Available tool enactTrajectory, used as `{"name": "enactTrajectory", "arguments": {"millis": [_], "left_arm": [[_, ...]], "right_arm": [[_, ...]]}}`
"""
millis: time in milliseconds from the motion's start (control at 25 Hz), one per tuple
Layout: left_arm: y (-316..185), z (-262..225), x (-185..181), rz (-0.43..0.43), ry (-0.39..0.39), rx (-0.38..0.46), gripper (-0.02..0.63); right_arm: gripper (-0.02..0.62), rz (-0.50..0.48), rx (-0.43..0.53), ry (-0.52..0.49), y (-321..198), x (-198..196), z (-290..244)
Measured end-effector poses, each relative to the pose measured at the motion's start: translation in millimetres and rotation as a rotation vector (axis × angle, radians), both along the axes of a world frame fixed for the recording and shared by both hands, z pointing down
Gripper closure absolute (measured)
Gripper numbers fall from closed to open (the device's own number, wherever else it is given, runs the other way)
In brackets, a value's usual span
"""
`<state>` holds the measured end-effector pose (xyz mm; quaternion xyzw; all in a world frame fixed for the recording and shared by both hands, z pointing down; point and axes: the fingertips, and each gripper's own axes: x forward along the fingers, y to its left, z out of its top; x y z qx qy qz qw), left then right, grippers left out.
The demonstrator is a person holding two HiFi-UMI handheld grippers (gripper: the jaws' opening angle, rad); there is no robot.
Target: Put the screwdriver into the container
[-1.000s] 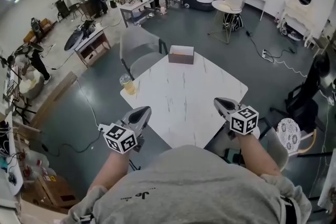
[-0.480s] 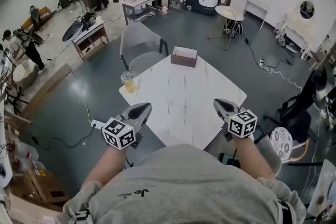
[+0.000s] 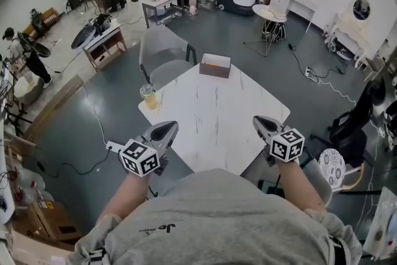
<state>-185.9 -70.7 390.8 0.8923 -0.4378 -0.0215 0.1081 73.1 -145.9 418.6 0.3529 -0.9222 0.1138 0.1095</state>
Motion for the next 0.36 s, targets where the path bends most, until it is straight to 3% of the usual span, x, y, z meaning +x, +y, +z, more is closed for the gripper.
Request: {"name": "enactTrajectory", "arguments": {"millis": [360], "left_arm": [[-3.8,-0.2,4.7,0.001,0.003,-0.007,0.603]], "right_arm": [[0.588,-0.008,-0.005,0.003,-4.9,2.5,2.4]]}}
